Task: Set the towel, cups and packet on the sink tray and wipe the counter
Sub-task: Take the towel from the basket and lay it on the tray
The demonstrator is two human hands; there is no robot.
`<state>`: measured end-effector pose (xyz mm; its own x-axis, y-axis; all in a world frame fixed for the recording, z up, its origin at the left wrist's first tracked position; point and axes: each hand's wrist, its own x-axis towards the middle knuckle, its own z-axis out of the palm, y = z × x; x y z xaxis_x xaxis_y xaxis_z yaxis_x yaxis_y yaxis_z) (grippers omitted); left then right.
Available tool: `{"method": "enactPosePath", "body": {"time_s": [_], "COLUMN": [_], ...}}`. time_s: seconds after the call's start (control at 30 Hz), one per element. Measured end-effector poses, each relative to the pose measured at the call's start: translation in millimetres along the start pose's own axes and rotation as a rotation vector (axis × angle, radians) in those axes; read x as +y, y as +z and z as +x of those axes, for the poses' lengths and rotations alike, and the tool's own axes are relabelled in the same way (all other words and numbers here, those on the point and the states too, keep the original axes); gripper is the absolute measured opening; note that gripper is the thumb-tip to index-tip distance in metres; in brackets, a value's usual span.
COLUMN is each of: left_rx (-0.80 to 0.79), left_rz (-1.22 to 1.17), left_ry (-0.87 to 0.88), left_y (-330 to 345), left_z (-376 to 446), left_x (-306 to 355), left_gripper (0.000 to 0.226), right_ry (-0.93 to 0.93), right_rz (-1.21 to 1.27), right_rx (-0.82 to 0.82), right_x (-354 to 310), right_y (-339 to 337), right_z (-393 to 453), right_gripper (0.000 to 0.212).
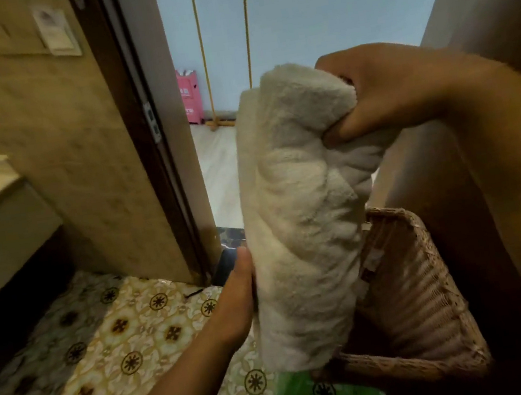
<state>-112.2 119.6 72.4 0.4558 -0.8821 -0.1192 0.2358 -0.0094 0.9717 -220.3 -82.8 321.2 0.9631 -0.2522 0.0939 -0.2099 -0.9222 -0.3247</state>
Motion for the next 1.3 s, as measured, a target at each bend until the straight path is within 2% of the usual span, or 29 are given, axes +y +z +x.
{"method": "enactPosePath", "body": {"time_s": [0.1, 0.2, 0.33, 0.47, 0.57, 0.73, 0.87, 1.03, 1.17, 1.3], "left_rx": [0.173, 0.404, 0.683, 0.844, 0.914, 1.026, 1.052, 1.135, 1.187, 1.159], "left_rz": [0.231, 0.380, 0.382, 0.293, 0.233, 0.162, 0.072, -0.052, -0.062, -0.062], "left_ry": [0.189, 0.228, 0.245, 0.207, 0.182, 0.122, 0.110, 0.122, 0.136, 0.158], "left_y": [-33, -69, -127, -181, -221, -300, -371, -459, -526, -601], "left_z": [-35, -59, -77, -86, -86, -65, -36, -6, 19, 43], "left_x": [8, 8, 6, -1, -6, -8, 13, 35, 50, 60], "left_gripper": [0.094, 0.082, 0.077, 0.082, 0.082, 0.061, 0.065, 0.069, 0.075, 0.074], "right_ry": [-0.082, -0.158, -0.261, -0.373, -0.483, -0.607, -0.690, -0.738, -0.786, -0.787], "right_rz": [0.024, 0.076, 0.078, -0.011, -0.067, -0.063, -0.048, -0.029, -0.036, -0.035], "right_rx": [-0.022, -0.090, -0.184, -0.270, -0.315, -0.426, -0.446, -0.561, -0.592, -0.597], "right_x": [-31, -71, -134, -192, -228, -277, -317, -375, -414, -445], "right_y": [24, 60, 115, 168, 205, 268, 294, 316, 335, 363], "right_z": [61, 129, 214, 289, 341, 443, 533, 632, 700, 769], "right_gripper": [0.039, 0.040, 0.040, 0.034, 0.034, 0.038, 0.031, 0.032, 0.030, 0.034]}}
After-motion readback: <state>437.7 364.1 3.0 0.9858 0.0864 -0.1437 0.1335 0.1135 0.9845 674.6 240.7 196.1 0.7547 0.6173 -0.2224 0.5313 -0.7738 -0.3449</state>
